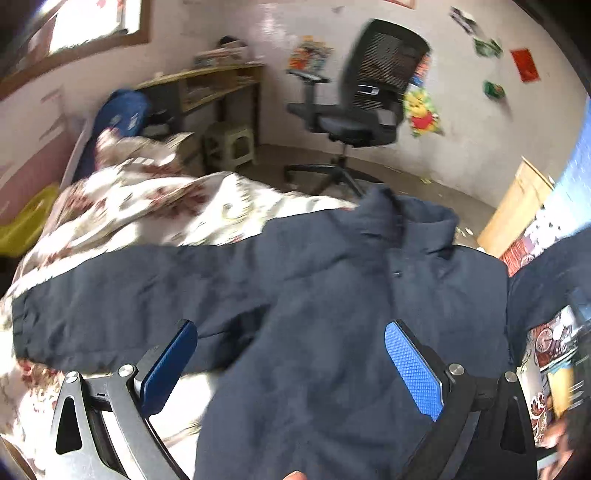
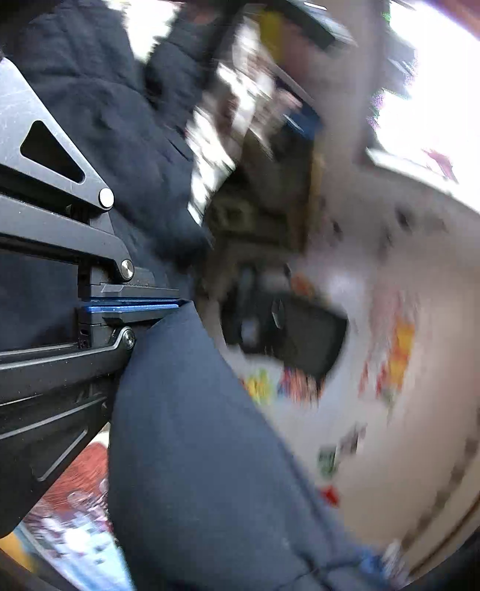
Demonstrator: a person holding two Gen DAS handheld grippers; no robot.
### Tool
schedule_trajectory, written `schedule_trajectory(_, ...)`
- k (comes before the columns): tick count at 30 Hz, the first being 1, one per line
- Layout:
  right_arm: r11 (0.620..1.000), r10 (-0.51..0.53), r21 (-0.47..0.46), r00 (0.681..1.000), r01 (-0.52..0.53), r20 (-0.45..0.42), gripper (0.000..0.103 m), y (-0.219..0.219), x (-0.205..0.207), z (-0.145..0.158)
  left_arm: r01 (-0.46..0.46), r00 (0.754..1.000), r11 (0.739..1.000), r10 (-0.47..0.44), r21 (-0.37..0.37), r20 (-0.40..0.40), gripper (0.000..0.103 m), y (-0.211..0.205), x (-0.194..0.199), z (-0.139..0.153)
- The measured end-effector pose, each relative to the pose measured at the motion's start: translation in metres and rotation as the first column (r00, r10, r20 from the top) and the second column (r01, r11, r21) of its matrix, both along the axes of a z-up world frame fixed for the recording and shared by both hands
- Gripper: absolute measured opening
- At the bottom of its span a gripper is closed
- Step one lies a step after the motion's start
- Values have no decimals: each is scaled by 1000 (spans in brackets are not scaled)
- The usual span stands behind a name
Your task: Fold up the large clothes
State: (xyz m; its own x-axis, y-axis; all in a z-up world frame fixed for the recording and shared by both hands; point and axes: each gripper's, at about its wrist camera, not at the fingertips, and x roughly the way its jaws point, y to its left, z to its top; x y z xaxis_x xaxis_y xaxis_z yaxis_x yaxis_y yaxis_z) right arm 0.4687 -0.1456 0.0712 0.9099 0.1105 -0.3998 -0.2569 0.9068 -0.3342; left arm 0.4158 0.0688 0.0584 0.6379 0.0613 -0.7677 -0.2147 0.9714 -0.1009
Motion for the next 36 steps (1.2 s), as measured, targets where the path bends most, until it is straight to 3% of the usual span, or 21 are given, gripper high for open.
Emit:
schedule_trajectory(5, 973, 101, -183, 968, -144, -229, 2, 61, -14, -76, -43, 999, 996, 43, -82, 3, 102, 62, -27, -27)
schedule_trajectory(7, 965, 103, -200, 943, -172, -315, 5, 65, -17, -105, -50, 999, 992, 50, -114, -7, 102, 75, -33, -41)
schedule_trajectory(8, 965, 111, -182, 927, -186, -358, 17, 59, -20, -117, -51, 999, 991, 50, -120, -11, 102, 75, -38, -44)
schedule_trajectory(9, 970, 126, -146, 915, -194, -383, 38, 56, -24, -122, -48, 999, 990, 46, -130, -18, 102, 78, -39, -52)
schedule_trajectory(11, 980, 139, -82, 914, -184, -382, 55, 42, -33, -119, -35, 999, 990, 32, -135, -23, 102, 74, -41, -60)
schedule_trajectory(14, 989, 146, 43, 922, -140, -359, 55, 10, -41, -99, 10, 1000, 991, -12, -130, -15, 102, 60, -34, -68)
schedule_trajectory(19, 989, -63, 108, 949, 100, -308, 56, -66, -23, -82, 81, 996, 994, -79, -77, 29, 102, 19, 2, -73)
schedule_trajectory(22, 958, -167, 167, 925, 235, -342, 56, -112, -6, -89, 79, 996, 996, -78, -40, 34, 102, -2, 25, -76)
schedule_trajectory(26, 892, -231, 278, 890, 355, -394, 56, -162, -4, -108, 59, 998, 998, -59, -34, 13, 102, -15, 58, -85)
schedule_trajectory(30, 865, -222, 323, 871, 383, -438, 56, -186, -11, -142, 28, 1000, 999, -29, -46, -11, 102, -16, 86, -98)
schedule_trajectory(31, 868, -215, 321, 870, 378, -444, 56, -189, -2, -148, 20, 1000, 999, -21, -44, -19, 100, -17, 92, -103)
schedule_trajectory(33, 883, -197, 312, 881, 351, -431, 56, -188, -14, -158, 23, 999, 999, -24, -30, -36, 80, -21, 101, -112)
schedule_trajectory(34, 888, -192, 309, 885, 341, -424, 56, -192, -9, -157, 28, 998, 999, -30, -28, -55, 65, -23, 105, -116)
schedule_trajectory(36, 890, -182, 317, 894, 327, -410, 56, -190, -14, -158, 20, 995, 997, -27, -72, -100, 54, -24, 112, -129)
